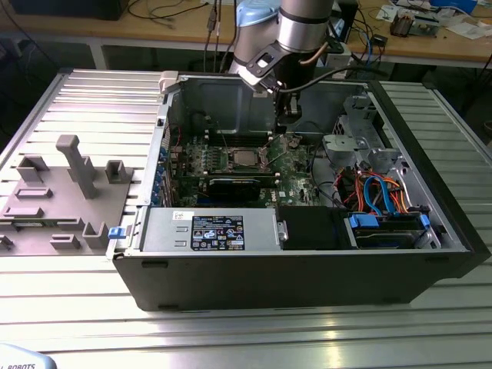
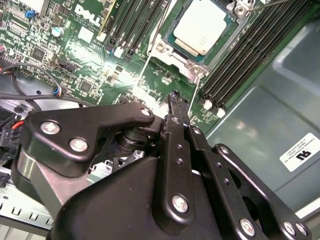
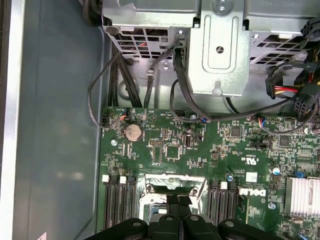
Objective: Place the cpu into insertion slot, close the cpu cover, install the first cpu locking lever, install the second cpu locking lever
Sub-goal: 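Close the cpu cover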
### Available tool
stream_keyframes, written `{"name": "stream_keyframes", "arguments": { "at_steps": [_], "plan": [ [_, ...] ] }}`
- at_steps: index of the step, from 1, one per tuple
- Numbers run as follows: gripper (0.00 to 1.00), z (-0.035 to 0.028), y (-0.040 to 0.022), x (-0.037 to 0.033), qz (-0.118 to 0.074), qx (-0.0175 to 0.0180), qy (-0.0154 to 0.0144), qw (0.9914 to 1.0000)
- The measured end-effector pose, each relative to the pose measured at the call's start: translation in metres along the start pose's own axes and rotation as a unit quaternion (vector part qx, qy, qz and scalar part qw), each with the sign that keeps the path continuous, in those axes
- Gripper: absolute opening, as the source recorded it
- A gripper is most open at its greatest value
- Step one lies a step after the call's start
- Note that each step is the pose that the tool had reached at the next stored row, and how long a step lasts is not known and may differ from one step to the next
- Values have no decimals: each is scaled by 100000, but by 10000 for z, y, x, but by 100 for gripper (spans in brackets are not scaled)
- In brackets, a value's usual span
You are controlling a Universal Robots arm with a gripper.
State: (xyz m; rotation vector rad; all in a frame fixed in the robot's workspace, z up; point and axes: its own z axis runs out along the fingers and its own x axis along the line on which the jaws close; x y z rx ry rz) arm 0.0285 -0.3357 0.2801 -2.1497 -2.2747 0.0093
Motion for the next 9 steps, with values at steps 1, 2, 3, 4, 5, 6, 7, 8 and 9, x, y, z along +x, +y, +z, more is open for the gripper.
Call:
{"name": "stream_keyframes", "arguments": {
  "at_steps": [1, 2, 3, 4, 5, 6, 7, 8, 9],
  "plan": [
    [11, 3, 5, 0, 0, -1, 9, 100000],
    [11, 5, 19, -1, 4, 2, 1, 100000],
    [11, 7, 28, -2, 1, 3, -3, 100000],
    [11, 8, 37, -2, -1, 4, -1, 100000],
    [11, 9, 47, -2, -4, 2, -1, 100000],
    [11, 10, 58, -3, -2, 2, 2, 100000],
    [11, 11, 66, -3, -3, -1, 6, 100000],
    [11, 11, 70, -4, -1, 3, 4, 100000],
    [11, 12, 75, -4, -2, 2, 7, 100000]
  ]
}}
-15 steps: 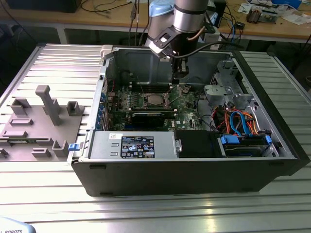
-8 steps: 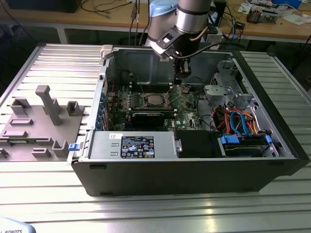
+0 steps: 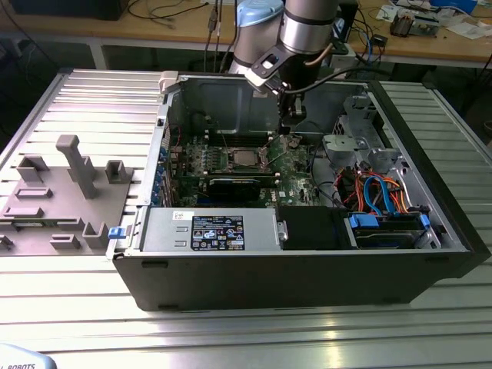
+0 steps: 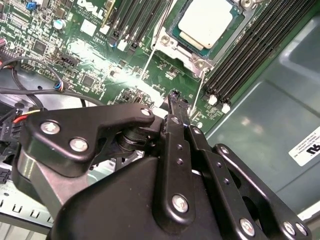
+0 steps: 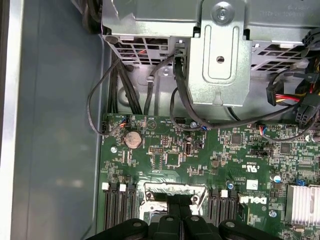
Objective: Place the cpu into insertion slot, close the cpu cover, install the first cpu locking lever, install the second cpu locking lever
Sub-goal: 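Close the cpu cover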
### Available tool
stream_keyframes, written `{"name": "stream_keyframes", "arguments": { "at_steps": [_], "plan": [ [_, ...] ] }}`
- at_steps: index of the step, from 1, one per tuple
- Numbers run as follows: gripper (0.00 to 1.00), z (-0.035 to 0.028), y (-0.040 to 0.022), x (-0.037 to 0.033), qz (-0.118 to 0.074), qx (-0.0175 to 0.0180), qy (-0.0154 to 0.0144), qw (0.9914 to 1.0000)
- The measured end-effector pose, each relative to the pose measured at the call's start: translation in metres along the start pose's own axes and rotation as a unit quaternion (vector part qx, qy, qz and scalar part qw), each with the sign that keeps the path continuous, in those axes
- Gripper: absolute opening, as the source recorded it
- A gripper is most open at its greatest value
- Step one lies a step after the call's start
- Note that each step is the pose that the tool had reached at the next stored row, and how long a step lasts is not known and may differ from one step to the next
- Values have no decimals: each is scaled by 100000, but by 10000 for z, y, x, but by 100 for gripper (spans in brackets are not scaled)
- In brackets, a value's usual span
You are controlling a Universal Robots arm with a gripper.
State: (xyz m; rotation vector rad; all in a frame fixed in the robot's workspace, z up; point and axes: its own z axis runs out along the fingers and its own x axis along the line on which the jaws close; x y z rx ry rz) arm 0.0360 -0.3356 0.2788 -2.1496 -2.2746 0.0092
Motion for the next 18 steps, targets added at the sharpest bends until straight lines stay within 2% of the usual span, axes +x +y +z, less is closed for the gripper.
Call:
{"name": "stream_keyframes", "arguments": {
  "at_steps": [18],
  "plan": [
    [11, 12, 53, -3, 2, 0, -5, 100000]
  ]
}}
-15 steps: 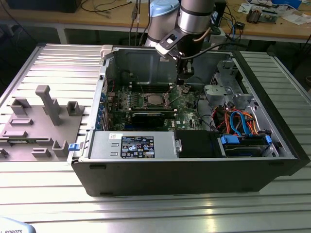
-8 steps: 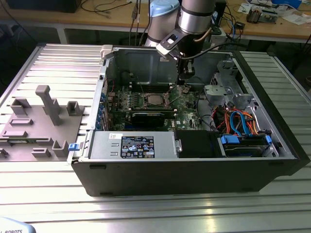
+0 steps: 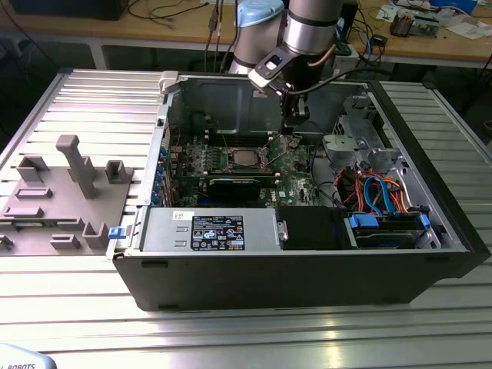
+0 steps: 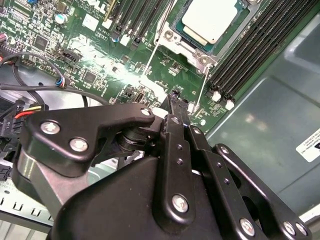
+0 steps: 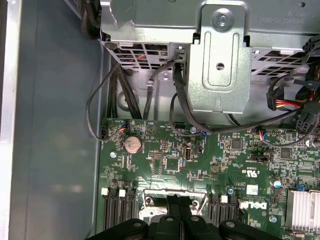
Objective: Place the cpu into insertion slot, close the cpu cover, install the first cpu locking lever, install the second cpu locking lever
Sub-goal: 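Close the cpu cover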
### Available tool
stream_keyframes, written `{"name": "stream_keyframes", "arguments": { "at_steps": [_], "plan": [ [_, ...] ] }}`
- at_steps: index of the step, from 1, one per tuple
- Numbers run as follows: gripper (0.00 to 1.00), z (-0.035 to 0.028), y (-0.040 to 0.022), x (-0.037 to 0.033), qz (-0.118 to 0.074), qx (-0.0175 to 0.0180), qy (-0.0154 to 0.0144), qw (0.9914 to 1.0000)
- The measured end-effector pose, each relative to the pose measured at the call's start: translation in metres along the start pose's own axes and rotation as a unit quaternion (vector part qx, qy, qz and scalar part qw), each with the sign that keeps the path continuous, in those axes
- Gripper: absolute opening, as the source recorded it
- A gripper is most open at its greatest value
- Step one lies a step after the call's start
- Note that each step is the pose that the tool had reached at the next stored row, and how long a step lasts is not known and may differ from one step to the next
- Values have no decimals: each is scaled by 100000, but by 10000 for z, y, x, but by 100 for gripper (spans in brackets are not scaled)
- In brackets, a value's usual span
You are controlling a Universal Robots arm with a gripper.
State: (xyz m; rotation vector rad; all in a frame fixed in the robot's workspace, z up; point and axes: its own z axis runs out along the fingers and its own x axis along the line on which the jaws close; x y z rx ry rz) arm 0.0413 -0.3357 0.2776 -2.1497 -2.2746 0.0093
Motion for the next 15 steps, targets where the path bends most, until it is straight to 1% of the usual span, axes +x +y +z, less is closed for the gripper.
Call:
{"name": "stream_keyframes", "arguments": {
  "at_steps": [6, 10, 13, 14, 15],
  "plan": [
    [11, 5, 30, -2, -1, 0, 2, 100000],
    [11, 13, 73, -4, 1, -2, 1, 100000],
    [11, 20, 122, -6, -2, -3, 12, 100000],
    [11, 24, 147, -8, -8, 0, 6, 100000],
    [11, 31, 154, -9, -2, 0, -2, 100000]
  ]
}}
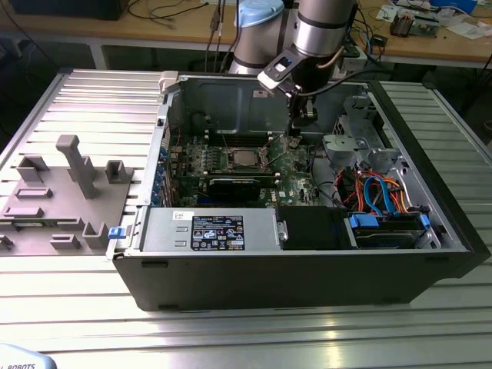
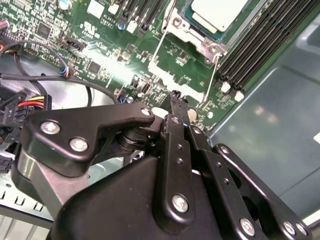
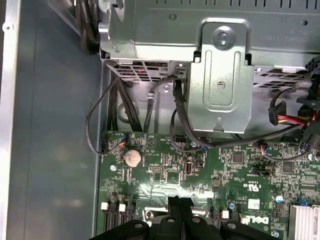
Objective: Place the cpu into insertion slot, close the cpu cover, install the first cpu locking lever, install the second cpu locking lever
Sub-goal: 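Close the cpu cover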
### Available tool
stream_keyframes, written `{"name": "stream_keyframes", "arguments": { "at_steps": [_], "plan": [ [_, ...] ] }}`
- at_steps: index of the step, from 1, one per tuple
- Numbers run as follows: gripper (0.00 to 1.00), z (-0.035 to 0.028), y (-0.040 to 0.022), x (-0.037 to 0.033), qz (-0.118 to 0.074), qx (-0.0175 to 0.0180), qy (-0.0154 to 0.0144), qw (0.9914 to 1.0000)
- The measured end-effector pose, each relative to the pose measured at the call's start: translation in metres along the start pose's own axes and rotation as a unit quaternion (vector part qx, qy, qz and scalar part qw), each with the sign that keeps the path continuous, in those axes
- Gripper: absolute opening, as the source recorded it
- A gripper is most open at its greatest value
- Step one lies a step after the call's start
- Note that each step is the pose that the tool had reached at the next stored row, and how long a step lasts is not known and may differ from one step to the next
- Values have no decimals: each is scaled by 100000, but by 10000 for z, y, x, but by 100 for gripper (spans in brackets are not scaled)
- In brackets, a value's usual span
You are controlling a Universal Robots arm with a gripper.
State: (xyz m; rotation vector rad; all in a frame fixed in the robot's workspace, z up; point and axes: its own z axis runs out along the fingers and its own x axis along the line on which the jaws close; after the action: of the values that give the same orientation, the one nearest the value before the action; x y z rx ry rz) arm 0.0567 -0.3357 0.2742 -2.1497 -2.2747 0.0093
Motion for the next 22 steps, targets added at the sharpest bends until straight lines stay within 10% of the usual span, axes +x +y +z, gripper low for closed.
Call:
{"name": "stream_keyframes", "arguments": {
  "at_steps": [22],
  "plan": [
    [11, 249, 92, -6, 3, 37, -5, 100000]
  ]
}}
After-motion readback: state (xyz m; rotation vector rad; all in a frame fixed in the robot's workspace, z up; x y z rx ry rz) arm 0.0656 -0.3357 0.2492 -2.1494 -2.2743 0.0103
